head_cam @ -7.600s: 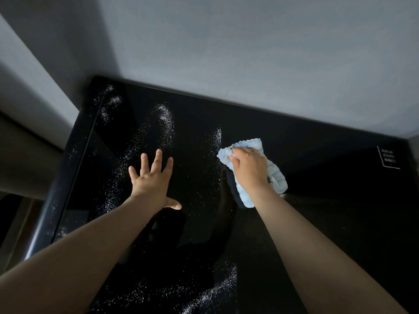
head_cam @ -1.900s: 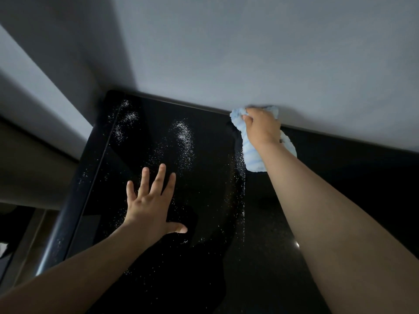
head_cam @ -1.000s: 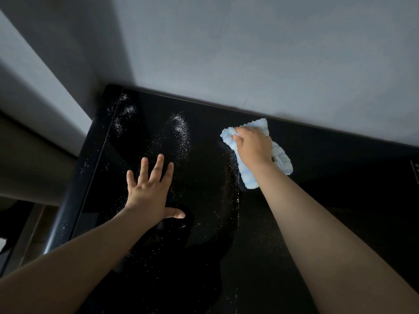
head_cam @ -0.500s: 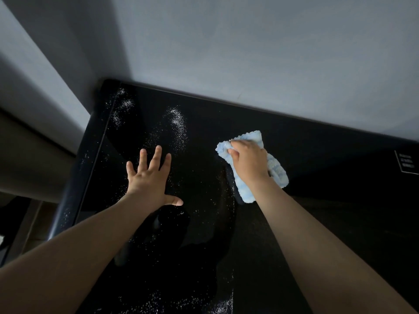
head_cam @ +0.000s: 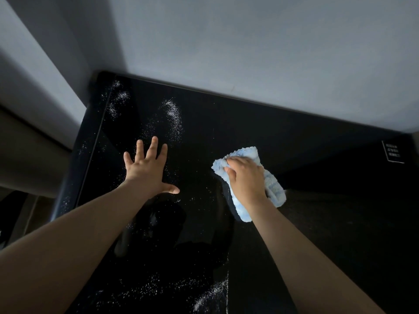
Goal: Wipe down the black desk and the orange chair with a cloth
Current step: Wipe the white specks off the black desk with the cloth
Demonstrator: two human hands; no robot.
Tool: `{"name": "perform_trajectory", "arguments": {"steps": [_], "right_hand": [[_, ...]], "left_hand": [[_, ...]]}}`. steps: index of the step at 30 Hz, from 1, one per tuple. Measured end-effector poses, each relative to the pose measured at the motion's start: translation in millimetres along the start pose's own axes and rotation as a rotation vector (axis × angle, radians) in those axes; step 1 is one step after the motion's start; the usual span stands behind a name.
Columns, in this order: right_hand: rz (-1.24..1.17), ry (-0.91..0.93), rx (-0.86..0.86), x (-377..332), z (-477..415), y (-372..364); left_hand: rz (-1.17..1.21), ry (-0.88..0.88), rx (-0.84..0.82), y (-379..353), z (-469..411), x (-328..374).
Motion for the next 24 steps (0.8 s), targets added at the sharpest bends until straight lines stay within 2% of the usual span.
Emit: {"name": "perform_trajectory", "arguments": {"steps": [14,24], "right_hand": [[0.030,-0.038,-0.057,-3.4,42.8,-2.2],[0.007,-0.038,-0.033,-7.7,70.7,-3.1]], "left_hand": [[-0.014,-0.013,0.014,3.6,5.7,2.2],[-0.016,-0.200,0.014,-30.6,77.3,18.7]]}}
Point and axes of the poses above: each hand's wrist, its own z-axis away from the middle knuckle, its own y-axis out of the back of the hand, x = y × z, the point moved 2 cm from there along -z, towards the middle knuckle, and after that the axes turned 3 degrees about -z, right-handed, at the moved point
